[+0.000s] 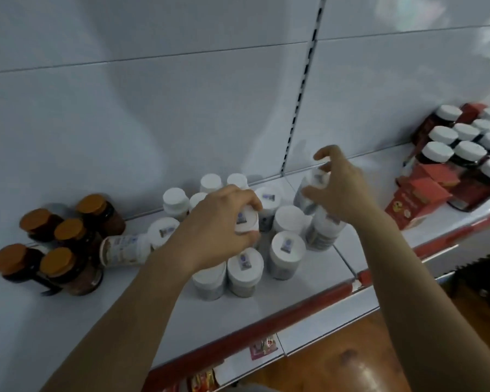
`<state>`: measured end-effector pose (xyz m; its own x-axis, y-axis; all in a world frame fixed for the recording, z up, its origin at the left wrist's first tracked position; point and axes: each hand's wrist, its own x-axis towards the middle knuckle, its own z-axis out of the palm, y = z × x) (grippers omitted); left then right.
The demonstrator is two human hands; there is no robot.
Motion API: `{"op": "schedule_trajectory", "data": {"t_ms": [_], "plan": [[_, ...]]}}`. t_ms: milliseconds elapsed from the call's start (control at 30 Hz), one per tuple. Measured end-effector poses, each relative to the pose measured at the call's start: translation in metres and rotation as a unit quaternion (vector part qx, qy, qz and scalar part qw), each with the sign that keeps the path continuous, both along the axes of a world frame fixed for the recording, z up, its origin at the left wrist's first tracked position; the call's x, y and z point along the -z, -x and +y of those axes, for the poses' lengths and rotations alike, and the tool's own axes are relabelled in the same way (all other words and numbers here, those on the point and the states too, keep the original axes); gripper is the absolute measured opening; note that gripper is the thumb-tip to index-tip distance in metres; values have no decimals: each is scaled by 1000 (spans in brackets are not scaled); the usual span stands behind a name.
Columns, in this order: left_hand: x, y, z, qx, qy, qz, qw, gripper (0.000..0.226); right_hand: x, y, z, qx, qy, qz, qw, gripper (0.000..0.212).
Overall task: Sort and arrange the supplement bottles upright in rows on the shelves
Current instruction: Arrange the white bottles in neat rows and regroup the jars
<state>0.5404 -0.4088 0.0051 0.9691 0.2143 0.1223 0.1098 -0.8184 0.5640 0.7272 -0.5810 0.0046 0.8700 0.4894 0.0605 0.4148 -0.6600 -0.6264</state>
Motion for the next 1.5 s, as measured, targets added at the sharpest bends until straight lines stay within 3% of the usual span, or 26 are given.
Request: {"op": "schedule_trajectory", "data": {"t_ms": [167,267,367,467,533,633,767,900,1000,1100,1333,1500], "plan": [[5,-6,-10,-2,-12,44,999,38,12,-7,7,-56,96,33,993,50],[-4,8,-1,-33,55,-9,998,25,13,2,20,-55,47,-35,997,37],[-11,18,30,-134,0,-59,989,20,0,20,49,-122,-4,-97,988,31],[-6,26,68,-206,-73,-2,976,37,-10,30,83,-217,97,-99,966,39],[-1,27,80,-206,-46,48,976,42,-8,29,96,-245,156,-79,954,44],[6,23,80,-186,-19,73,980,33,0,27,103,-247,176,-54,951,46],[13,22,81,-205,-27,42,977,27,3,30,103,-222,160,-63,960,40],[10,38,82,-263,-10,-75,962,34,-5,36,96,-150,86,-102,980,40],[0,63,79,-296,1,-228,928,32,-23,52,96,-107,-60,-138,983,41],[-5,101,81,-340,27,-306,889,32,-41,82,108,-122,-179,-117,969,42],[-3,231,116,-426,-7,-285,859,30,-40,170,172,-221,-244,26,944,34],[9,337,143,-500,-4,-284,818,31,-32,245,237,-267,-250,67,928,33]]}}
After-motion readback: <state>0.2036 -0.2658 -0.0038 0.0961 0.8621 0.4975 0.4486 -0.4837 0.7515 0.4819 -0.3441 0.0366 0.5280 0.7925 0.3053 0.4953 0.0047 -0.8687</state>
